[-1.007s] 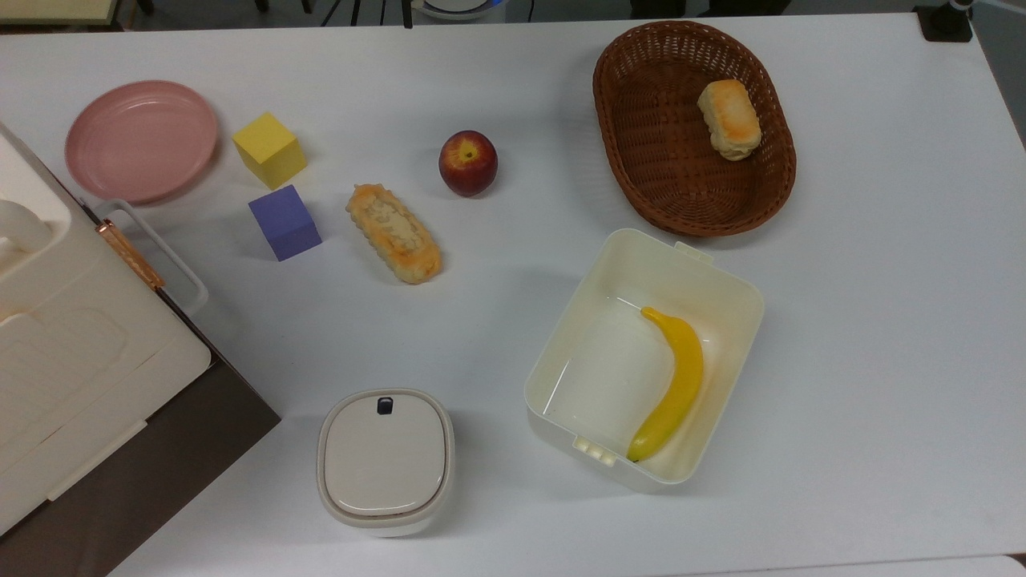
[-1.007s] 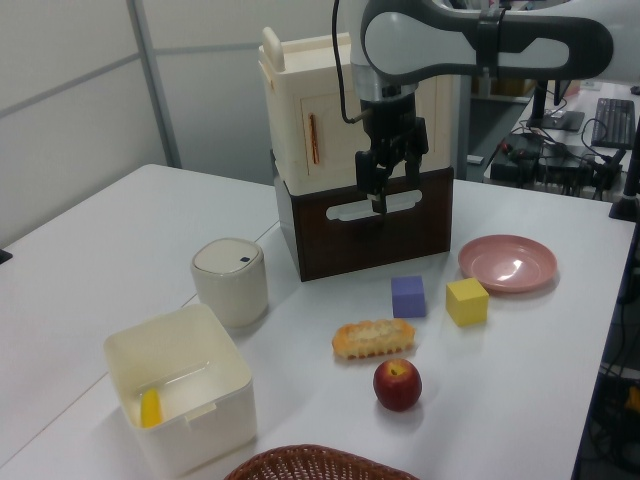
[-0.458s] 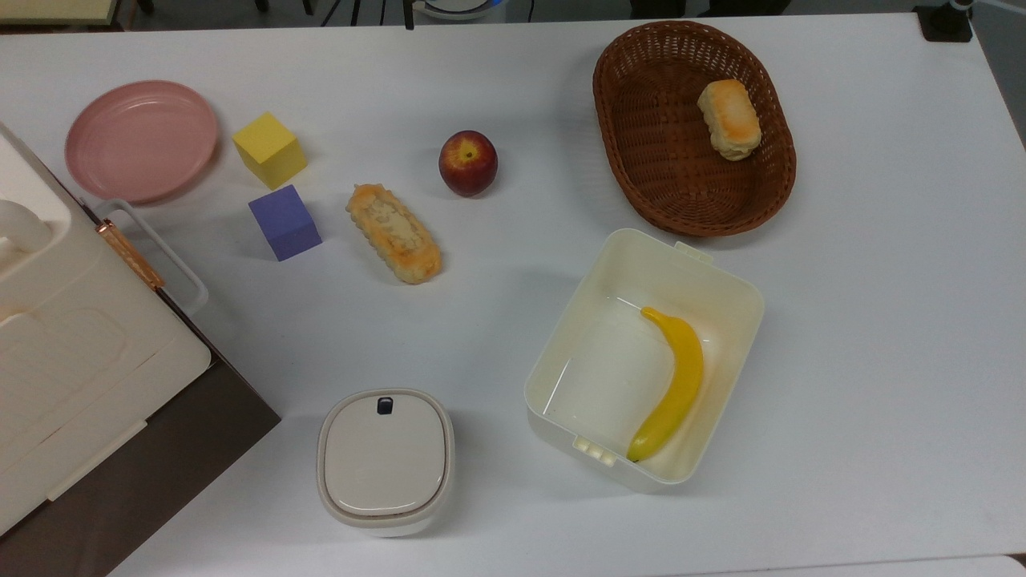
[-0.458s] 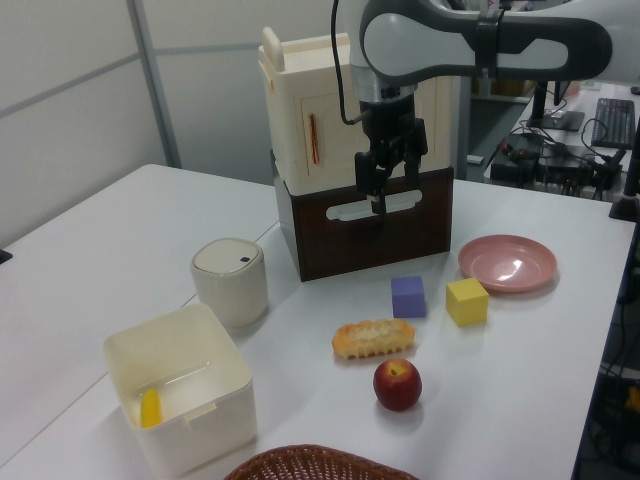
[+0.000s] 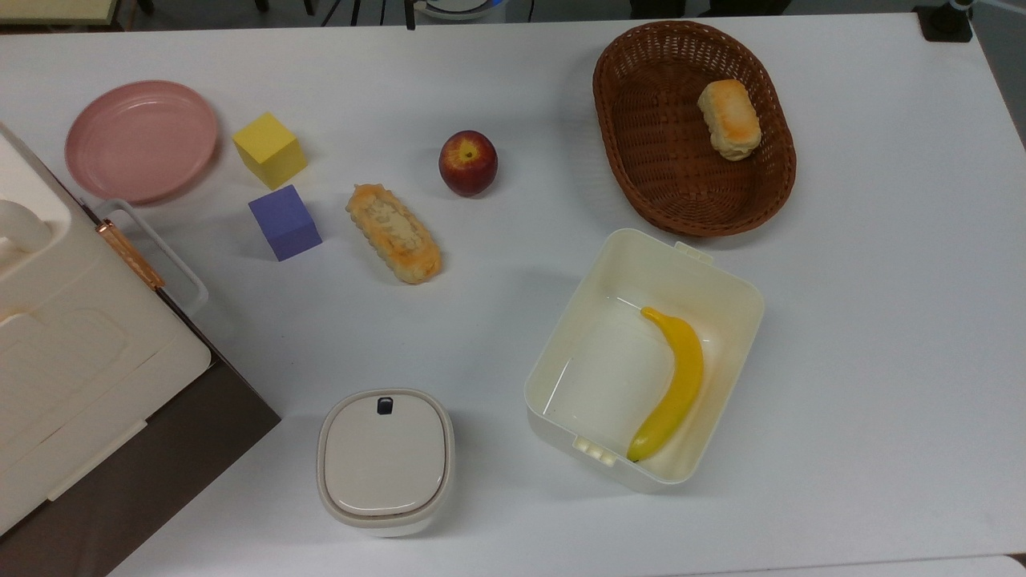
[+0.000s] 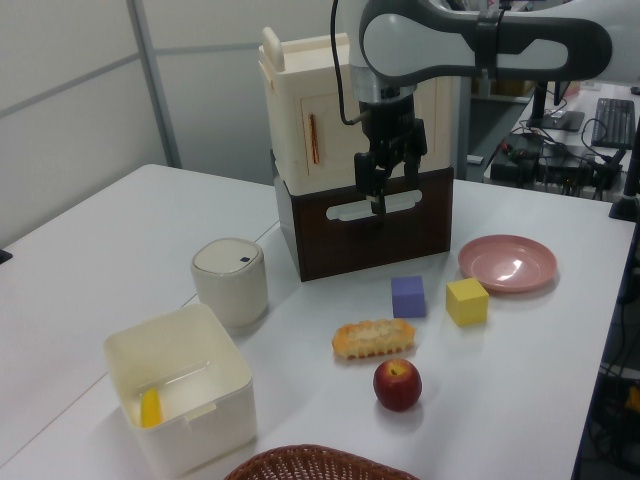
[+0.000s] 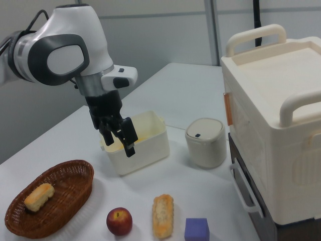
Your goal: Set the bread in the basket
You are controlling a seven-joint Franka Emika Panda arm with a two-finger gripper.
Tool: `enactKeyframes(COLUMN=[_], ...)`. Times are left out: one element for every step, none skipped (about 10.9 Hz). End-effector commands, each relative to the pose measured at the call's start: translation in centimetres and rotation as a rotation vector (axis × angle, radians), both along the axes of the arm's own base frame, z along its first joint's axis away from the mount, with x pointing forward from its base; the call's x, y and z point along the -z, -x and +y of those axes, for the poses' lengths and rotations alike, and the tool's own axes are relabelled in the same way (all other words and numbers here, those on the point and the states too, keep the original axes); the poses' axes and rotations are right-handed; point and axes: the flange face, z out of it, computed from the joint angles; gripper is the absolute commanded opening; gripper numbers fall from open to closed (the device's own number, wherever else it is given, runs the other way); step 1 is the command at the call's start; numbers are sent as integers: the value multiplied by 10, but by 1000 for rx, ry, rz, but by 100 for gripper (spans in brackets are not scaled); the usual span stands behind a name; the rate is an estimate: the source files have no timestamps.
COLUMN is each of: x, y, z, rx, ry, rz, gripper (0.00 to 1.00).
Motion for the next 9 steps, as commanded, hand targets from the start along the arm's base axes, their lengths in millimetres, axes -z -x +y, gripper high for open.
enactKeyframes(x=[1,4,6,6,7,8,11,11,13], y=[6,5,4,3,3,2,2,2,3], z=[-1,0,-1,-3,-4,-4,-9,-12,-14], rx=[2,2,3,2,-5,-29,-70,-83,-82], ry=[-7,-7,-7,-7,-6,-3,-7,-8,-8], rz=[16,21,19,17,17,20,32,37,42], gripper=[100,100,100,100,100,100,100,100,100])
